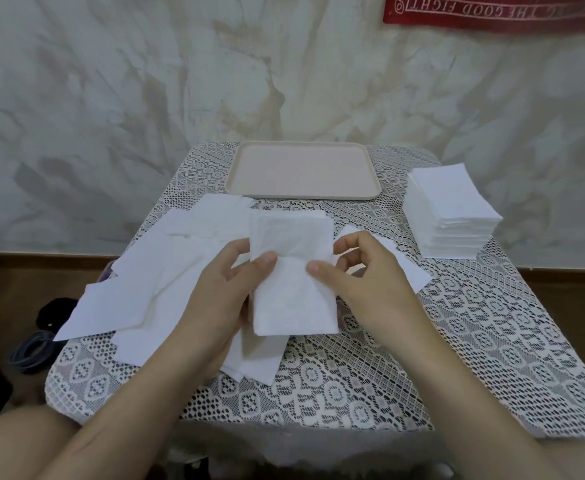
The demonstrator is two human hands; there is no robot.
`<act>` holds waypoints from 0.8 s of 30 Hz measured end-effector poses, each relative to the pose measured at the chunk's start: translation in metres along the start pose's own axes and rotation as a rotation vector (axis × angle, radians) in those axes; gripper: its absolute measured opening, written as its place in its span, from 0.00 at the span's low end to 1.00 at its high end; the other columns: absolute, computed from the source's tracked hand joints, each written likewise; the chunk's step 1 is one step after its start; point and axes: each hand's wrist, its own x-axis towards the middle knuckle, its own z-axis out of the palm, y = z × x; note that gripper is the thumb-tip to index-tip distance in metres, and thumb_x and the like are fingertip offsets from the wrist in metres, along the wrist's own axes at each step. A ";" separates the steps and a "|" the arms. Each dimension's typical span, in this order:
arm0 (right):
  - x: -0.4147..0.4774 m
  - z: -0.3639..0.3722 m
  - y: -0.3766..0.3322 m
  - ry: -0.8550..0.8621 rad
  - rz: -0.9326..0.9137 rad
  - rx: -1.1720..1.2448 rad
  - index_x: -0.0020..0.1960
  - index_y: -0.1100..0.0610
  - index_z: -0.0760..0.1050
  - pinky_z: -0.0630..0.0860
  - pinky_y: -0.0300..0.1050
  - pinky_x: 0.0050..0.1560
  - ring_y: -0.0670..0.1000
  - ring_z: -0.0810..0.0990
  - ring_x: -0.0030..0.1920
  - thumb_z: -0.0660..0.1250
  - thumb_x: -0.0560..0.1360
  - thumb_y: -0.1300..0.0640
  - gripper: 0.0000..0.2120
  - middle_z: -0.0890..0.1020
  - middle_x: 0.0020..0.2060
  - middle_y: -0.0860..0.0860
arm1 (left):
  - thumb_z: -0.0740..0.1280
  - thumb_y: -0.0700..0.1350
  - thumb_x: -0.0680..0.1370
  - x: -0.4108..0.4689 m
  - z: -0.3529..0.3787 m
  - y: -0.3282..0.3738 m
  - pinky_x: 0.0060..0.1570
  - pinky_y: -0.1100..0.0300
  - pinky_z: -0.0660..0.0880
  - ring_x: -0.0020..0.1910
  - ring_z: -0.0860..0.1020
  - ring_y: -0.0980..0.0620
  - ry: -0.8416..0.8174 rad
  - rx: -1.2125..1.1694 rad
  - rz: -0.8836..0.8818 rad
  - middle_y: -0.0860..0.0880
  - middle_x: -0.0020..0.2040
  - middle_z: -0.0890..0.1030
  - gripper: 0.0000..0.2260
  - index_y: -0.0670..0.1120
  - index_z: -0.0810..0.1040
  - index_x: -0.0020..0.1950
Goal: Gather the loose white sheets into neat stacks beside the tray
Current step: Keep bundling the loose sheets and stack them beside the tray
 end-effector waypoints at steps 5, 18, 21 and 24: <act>-0.018 -0.006 -0.016 -0.269 0.098 0.020 0.54 0.47 0.81 0.67 0.35 0.33 0.39 0.75 0.28 0.66 0.67 0.28 0.27 0.81 0.35 0.39 | 0.76 0.51 0.75 -0.001 0.002 0.006 0.63 0.36 0.78 0.60 0.84 0.40 0.051 -0.115 -0.002 0.42 0.59 0.87 0.23 0.42 0.78 0.67; 0.008 -0.006 -0.023 -0.065 -0.098 0.375 0.60 0.55 0.78 0.81 0.41 0.52 0.48 0.86 0.51 0.68 0.79 0.64 0.11 0.87 0.49 0.50 | 0.77 0.44 0.74 0.025 -0.026 0.029 0.55 0.47 0.83 0.58 0.85 0.47 -0.031 0.191 0.220 0.48 0.59 0.87 0.21 0.48 0.79 0.66; 0.014 0.005 -0.015 -0.108 -0.157 0.256 0.62 0.51 0.75 0.79 0.37 0.52 0.42 0.84 0.52 0.65 0.82 0.64 0.12 0.86 0.51 0.47 | 0.73 0.44 0.74 0.028 -0.032 0.030 0.57 0.57 0.77 0.61 0.83 0.54 -0.054 0.350 0.254 0.54 0.61 0.85 0.24 0.53 0.75 0.70; 0.016 0.024 0.001 -0.160 -0.142 0.066 0.64 0.42 0.69 0.80 0.51 0.59 0.42 0.83 0.56 0.66 0.81 0.50 0.13 0.84 0.54 0.41 | 0.75 0.41 0.78 0.025 -0.026 0.019 0.57 0.59 0.79 0.62 0.83 0.54 -0.098 0.309 0.210 0.53 0.62 0.85 0.26 0.54 0.71 0.73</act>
